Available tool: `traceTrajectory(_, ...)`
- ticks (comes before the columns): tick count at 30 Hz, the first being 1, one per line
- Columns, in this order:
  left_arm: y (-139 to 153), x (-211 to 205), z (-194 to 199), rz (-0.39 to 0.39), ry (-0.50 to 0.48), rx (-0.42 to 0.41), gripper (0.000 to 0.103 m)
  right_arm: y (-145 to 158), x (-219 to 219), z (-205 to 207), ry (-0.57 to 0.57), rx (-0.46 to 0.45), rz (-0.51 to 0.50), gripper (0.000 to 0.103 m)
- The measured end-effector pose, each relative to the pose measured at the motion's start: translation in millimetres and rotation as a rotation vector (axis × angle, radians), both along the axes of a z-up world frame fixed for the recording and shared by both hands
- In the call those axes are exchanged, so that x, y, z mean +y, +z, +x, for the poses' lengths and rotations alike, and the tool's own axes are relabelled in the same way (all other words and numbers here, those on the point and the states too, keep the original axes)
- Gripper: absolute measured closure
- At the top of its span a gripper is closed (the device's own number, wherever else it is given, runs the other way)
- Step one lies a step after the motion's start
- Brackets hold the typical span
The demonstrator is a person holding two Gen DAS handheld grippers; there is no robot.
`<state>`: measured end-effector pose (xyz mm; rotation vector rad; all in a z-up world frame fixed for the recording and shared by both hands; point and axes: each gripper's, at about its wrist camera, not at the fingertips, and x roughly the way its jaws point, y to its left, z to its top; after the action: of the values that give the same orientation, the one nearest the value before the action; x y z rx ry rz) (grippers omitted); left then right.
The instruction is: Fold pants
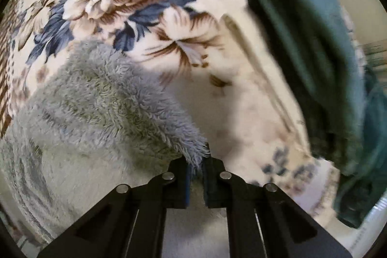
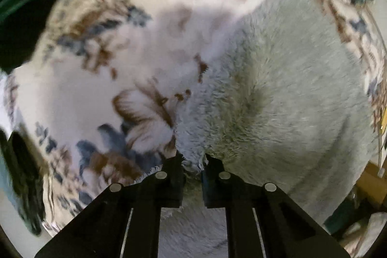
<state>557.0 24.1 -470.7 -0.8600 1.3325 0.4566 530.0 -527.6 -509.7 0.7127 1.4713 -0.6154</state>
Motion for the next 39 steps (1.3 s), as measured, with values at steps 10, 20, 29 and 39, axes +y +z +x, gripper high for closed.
traceTrajectory(10, 87, 29, -134, 0.015, -0.092, -0.244, 0.098, 95, -10, -102, 0.095, -0.166, -0.031, 0.092)
traceTrajectory(20, 19, 40, -300, 0.025, -0.004, -0.096, 0.098, 49, -14, -220, 0.160, -0.050, -0.021, 0.092)
traceTrajectory(29, -59, 43, -338, 0.003, 0.015, 0.065, 0.094, -7, -12, -276, 0.241, 0.065, -0.034, 0.092)
traceTrajectory(39, -5, 38, -339, 0.175, 0.000, -0.016, 0.031, 11, -46, -289, 0.360, 0.003, -0.007, 0.030)
